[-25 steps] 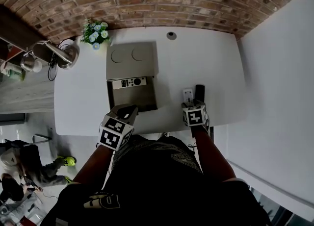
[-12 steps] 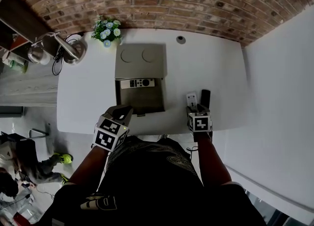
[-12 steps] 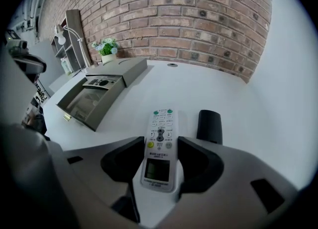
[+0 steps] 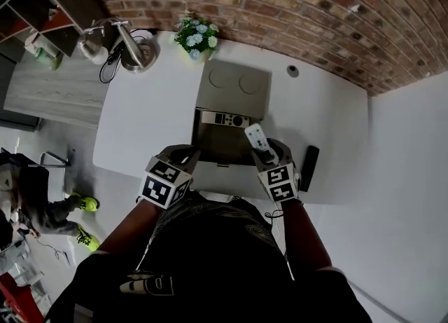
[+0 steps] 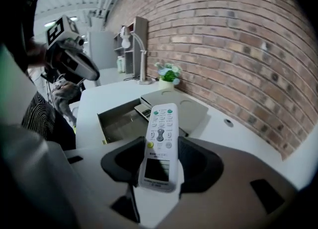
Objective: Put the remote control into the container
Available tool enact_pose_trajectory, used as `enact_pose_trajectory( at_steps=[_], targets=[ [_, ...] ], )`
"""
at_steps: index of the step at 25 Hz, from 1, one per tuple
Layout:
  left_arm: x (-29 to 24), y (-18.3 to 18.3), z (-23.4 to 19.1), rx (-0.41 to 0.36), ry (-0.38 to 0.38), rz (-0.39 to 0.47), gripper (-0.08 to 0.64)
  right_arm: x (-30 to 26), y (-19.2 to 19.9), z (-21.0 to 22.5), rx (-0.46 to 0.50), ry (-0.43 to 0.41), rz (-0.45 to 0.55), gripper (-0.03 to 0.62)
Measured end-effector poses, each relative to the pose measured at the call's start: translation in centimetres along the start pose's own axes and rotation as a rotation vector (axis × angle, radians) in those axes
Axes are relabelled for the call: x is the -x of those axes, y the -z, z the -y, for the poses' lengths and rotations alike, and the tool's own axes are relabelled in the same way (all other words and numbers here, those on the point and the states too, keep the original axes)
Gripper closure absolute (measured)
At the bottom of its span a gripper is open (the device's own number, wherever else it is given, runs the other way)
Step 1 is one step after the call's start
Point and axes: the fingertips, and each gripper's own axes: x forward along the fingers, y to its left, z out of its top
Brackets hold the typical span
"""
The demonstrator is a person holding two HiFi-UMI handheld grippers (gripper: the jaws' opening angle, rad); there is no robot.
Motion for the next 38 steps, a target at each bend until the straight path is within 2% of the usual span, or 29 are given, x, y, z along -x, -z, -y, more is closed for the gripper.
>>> enact_pose_trajectory(
  at_steps=[6,9,12,17,21,28,31,34,38],
  targets=[
    [2.4,1.1,-2.4,0.049,-0.071,0.037,0.552,-5.7,-2.4,-5.5,0.391,-0.187,-0.106,0.371],
    [3.9,2.2,-3.2,0.086,-0.111,0.049,0.552,-7.6,-2.3,-7.0,0.532,-0.246,-0.151,0.371],
    [5.2,3.3,-4.1,0.125,-0.152,0.061,0.552,-9.0,-2.3,-7.6,0.629,-0.281,-0.178,0.371],
    [7.0,4.7,-5.2,0.174,-0.202,0.075,0.552,-10.2,-1.9,-8.4,0.733,-0.332,-0.199,0.371],
    [7.6,5.5,-5.2,0.196,-0.222,0.084,0.552,-11.1,-1.1,-8.2,0.815,-0.318,-0.215,0.370],
    [7.8,5.5,-5.1,0.190,-0.223,0.086,0.552,-11.4,-1.5,-8.2,0.828,-0.274,-0.194,0.370],
    [7.5,5.0,-5.0,0.175,-0.214,0.087,0.552,-10.7,-2.0,-8.3,0.799,-0.258,-0.170,0.370],
    [7.1,4.5,-4.7,0.150,-0.197,0.089,0.552,-9.5,-3.0,-8.2,0.695,-0.231,-0.130,0.370],
    [6.2,3.6,-3.9,0.111,-0.155,0.082,0.552,-7.0,-4.8,-7.5,0.470,-0.178,-0.043,0.370]
  ],
)
